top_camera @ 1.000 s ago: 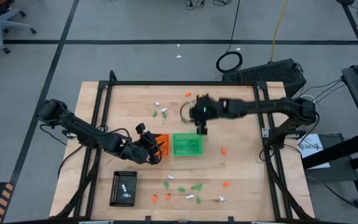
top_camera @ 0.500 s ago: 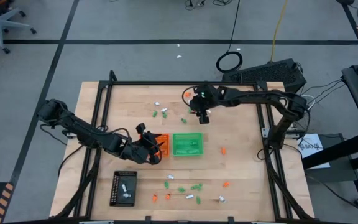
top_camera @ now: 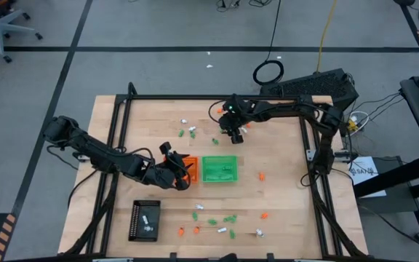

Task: Sort Halloween decoration
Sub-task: Put the green skeleton toy into the green bin

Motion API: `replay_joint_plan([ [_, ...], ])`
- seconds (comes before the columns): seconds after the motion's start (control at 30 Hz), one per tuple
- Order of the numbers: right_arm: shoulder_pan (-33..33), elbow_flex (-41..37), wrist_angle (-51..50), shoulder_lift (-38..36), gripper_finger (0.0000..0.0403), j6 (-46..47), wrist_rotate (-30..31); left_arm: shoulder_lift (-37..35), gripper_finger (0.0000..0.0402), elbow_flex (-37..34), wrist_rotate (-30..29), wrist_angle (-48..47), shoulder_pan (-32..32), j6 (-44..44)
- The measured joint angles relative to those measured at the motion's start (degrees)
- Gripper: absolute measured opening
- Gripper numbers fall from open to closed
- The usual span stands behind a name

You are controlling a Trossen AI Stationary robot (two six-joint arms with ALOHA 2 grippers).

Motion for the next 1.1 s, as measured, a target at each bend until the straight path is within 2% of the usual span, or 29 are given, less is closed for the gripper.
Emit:
replay_joint_plan([
  [0.63, -1.54, 0.0, 2.74, 4.98, 0.0156, -1.02, -0.14, 0.0, 0.0159, 0.0, 0.0, 0.27, 0.0, -0.13],
  [0.77, -1.53, 0.02, 2.06, 5.01, 0.0124, -0.89, -0.2, 0.0, 0.0159, 0.0, 0.0, 0.66, -0.01, -0.13],
  [1.03, -1.07, 0.0, 1.74, 5.0, 0.0016, -0.24, -0.11, 0.0, 0.0159, 0.0, 0.0, 0.66, -0.02, -0.15],
  [1.1, -0.64, 0.0, 1.73, 4.75, 0.0009, 1.12, 0.36, 0.0, 0.0159, 0.0, 0.0, 0.68, -0.02, -0.17],
])
